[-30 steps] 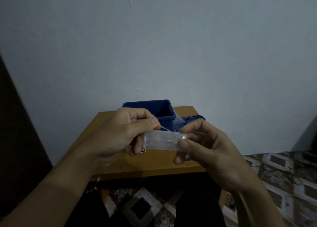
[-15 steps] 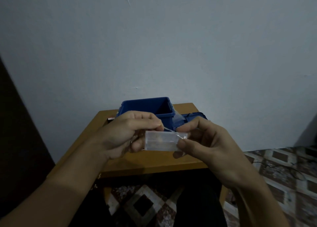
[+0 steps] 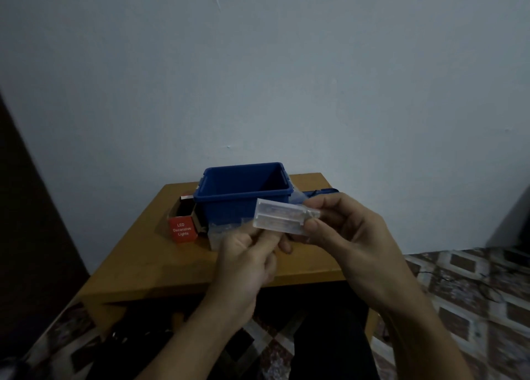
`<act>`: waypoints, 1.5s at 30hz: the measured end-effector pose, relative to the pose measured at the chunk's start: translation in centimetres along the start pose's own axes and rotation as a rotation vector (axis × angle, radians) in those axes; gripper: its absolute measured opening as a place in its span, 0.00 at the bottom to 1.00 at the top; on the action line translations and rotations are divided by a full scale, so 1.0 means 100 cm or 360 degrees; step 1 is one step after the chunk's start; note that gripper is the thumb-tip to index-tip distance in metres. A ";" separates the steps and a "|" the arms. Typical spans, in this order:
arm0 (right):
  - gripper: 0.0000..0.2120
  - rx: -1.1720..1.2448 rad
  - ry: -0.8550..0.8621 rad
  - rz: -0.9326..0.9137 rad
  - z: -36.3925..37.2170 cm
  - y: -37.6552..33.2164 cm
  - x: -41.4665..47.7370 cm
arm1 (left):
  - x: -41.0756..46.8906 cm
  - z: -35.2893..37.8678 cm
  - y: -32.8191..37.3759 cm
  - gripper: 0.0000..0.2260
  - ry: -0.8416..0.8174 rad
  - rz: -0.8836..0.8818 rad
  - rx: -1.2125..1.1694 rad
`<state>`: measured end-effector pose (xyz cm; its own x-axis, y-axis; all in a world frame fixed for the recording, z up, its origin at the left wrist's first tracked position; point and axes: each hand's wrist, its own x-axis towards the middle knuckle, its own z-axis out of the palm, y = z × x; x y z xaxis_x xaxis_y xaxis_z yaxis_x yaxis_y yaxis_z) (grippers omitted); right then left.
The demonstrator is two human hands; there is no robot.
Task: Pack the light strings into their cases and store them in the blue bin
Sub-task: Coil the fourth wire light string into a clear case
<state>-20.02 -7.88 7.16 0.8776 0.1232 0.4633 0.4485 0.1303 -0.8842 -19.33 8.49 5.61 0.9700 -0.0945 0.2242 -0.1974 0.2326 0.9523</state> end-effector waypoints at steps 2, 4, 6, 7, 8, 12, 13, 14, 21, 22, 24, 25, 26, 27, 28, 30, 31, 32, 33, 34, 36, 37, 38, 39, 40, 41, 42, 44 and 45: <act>0.10 -0.0007 0.0041 -0.0029 0.003 0.001 0.001 | -0.006 0.007 -0.002 0.08 0.0084 0.0133 0.0075; 0.09 -0.0029 0.0078 -0.0038 0.006 0.001 0.001 | -0.011 0.010 -0.002 0.09 0.0096 0.0208 0.0149; 0.08 -0.0074 0.0099 -0.0041 0.008 0.002 0.001 | -0.013 0.010 0.000 0.09 0.0144 0.0247 0.0251; 0.08 -0.0101 0.0109 -0.0049 0.009 0.001 0.001 | -0.014 0.009 0.002 0.09 0.0148 0.0254 0.0301; 0.08 -0.0134 0.0128 -0.0061 0.010 0.002 0.001 | -0.015 0.008 0.004 0.09 0.0128 0.0255 0.0348; 0.07 -0.0288 0.0223 -0.0100 0.014 0.008 0.002 | -0.019 0.009 0.012 0.10 0.0020 0.0145 0.0595; 0.07 -0.0325 0.0231 -0.0093 0.015 0.010 0.002 | -0.019 0.008 0.013 0.10 0.0003 0.0093 0.0652; 0.07 -0.0381 0.0236 -0.0093 0.015 0.013 0.002 | -0.018 0.007 0.014 0.09 -0.0014 0.0044 0.0702; 0.08 -0.0589 0.0343 -0.0146 0.014 0.020 0.004 | -0.018 0.000 0.023 0.08 -0.0161 0.0066 0.1052; 0.08 -0.0585 0.0351 -0.0153 0.014 0.020 0.004 | -0.019 -0.001 0.023 0.08 -0.0174 0.0107 0.1111; 0.08 -0.0578 0.0356 -0.0167 0.015 0.020 0.004 | -0.019 -0.005 0.024 0.09 -0.0213 0.0161 0.1245; 0.08 -0.0577 0.0359 -0.0174 0.016 0.019 0.004 | -0.020 -0.006 0.026 0.08 -0.0236 0.0171 0.1310; 0.08 -0.0579 0.0371 -0.0186 0.016 0.019 0.004 | -0.021 -0.007 0.030 0.08 -0.0260 0.0183 0.1368; 0.08 -0.0584 0.0387 -0.0204 0.016 0.019 0.004 | -0.021 -0.008 0.034 0.08 -0.0286 0.0194 0.1427; 0.08 -0.0589 0.0409 -0.0223 0.016 0.018 0.004 | -0.022 -0.009 0.039 0.07 -0.0319 0.0195 0.1492; 0.08 -0.0588 0.0447 -0.0243 0.016 0.018 0.004 | -0.022 -0.013 0.050 0.07 -0.0381 0.0132 0.1616; 0.08 -0.0585 0.0456 -0.0246 0.017 0.018 0.004 | -0.021 -0.016 0.055 0.08 -0.0385 0.0103 0.1657; 0.08 -0.0585 0.0462 -0.0244 0.018 0.018 0.004 | -0.020 -0.019 0.059 0.09 -0.0377 0.0095 0.1689; 0.08 -0.0592 0.0464 -0.0240 0.020 0.019 0.004 | -0.019 -0.022 0.061 0.09 -0.0358 0.0100 0.1715; 0.08 -0.0610 0.0465 -0.0240 0.021 0.019 0.003 | -0.018 -0.026 0.064 0.09 -0.0331 0.0106 0.1729; 0.08 -0.0702 0.0459 -0.0254 0.026 0.020 0.003 | -0.017 -0.032 0.069 0.08 -0.0297 0.0114 0.1792; 0.08 -0.0784 0.0452 -0.0271 0.028 0.021 0.002 | -0.017 -0.034 0.071 0.08 -0.0299 0.0125 0.1853; 0.08 -0.0875 0.0442 -0.0291 0.031 0.021 0.002 | -0.017 -0.036 0.074 0.09 -0.0314 0.0142 0.1914; 0.09 -0.0956 0.0433 -0.0312 0.034 0.022 0.001 | -0.017 -0.037 0.078 0.09 -0.0340 0.0152 0.1965; 0.09 -0.1024 0.0426 -0.0330 0.037 0.023 0.001 | -0.017 -0.038 0.082 0.09 -0.0376 0.0149 0.2007; 0.10 -0.1083 0.0414 -0.0351 0.040 0.024 0.000 | -0.017 -0.039 0.086 0.08 -0.0416 0.0149 0.2040; 0.10 -0.1135 0.0394 -0.0372 0.043 0.024 0.000 | -0.017 -0.040 0.089 0.07 -0.0450 0.0168 0.2056; 0.08 -0.1196 0.0307 -0.0402 0.047 0.022 -0.001 | -0.015 -0.041 0.094 0.07 -0.0471 0.0308 0.2041; 0.08 -0.1204 0.0250 -0.0403 0.049 0.021 -0.002 | -0.014 -0.042 0.097 0.08 -0.0443 0.0416 0.2018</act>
<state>-20.12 -2.79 5.49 0.7226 0.0321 0.6905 0.5800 -0.5717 -0.5804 -22.01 14.91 13.62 0.8518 -0.4152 0.3194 -0.5158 -0.7714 0.3728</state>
